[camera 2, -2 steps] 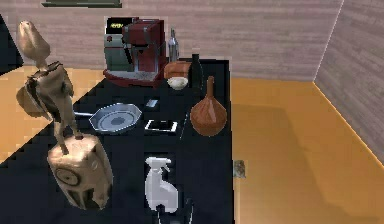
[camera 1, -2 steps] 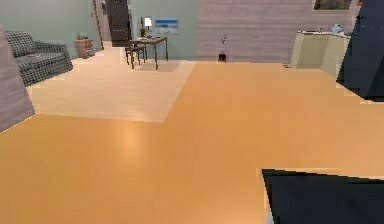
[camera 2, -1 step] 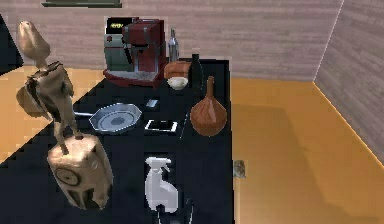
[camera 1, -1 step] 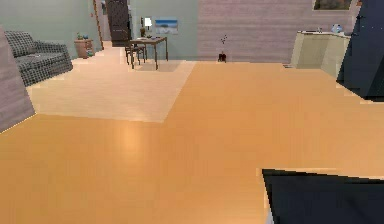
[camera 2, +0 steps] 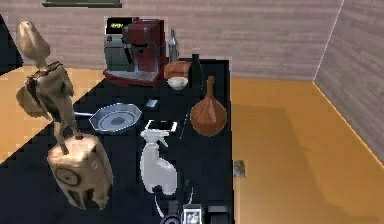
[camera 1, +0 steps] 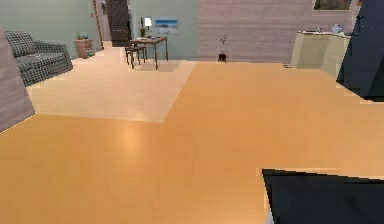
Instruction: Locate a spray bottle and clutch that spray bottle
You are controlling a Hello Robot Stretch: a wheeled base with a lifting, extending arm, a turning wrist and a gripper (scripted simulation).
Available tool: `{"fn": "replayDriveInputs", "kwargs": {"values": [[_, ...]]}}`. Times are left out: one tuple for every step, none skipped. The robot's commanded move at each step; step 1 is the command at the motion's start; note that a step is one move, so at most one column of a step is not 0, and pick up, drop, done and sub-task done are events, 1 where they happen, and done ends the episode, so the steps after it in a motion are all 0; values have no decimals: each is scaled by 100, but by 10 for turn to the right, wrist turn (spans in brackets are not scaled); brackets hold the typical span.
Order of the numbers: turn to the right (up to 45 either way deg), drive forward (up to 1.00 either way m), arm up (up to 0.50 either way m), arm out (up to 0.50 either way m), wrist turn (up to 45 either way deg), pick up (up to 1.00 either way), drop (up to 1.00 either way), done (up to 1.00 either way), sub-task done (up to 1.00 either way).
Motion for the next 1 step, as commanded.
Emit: {"fn": "replayDriveInputs", "kwargs": {"values": [[0,0,0,0,0,0,0,100,0]]}}
